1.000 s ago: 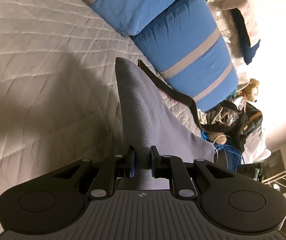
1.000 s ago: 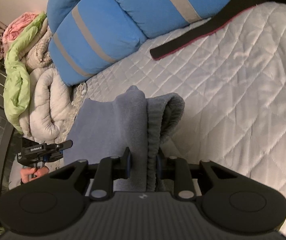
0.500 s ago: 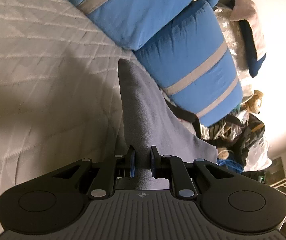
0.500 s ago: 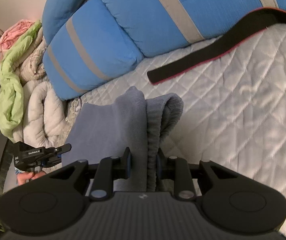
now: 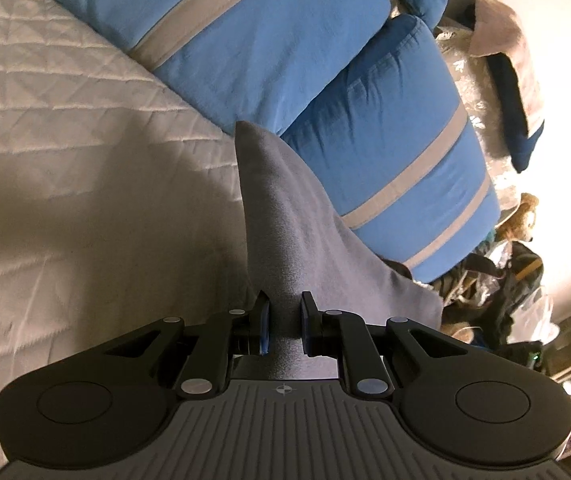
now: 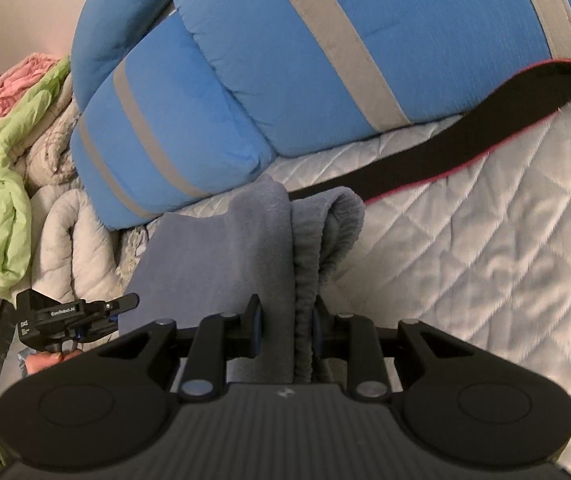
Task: Fold clothes
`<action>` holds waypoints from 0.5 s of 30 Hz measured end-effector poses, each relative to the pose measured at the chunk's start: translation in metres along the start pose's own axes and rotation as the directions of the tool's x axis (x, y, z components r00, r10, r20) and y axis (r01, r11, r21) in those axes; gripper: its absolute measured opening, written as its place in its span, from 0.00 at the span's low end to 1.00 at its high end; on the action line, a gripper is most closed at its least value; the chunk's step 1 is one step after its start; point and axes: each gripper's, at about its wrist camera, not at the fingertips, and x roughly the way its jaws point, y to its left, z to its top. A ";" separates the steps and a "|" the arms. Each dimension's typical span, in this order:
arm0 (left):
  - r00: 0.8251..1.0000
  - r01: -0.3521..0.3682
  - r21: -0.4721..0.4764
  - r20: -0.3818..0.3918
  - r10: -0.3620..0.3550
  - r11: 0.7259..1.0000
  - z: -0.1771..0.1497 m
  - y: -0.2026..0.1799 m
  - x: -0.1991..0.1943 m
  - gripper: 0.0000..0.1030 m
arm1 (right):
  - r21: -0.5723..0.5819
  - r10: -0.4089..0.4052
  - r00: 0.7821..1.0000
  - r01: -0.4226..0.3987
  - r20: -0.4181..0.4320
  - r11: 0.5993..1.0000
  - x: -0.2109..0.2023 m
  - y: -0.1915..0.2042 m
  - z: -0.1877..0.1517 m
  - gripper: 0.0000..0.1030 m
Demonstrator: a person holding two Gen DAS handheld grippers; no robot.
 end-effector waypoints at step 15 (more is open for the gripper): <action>0.976 -0.209 0.035 0.060 0.207 0.977 0.019 -0.004 0.033 0.42 | -0.021 -0.109 0.991 0.110 0.076 0.994 0.006 -0.007 0.011 0.87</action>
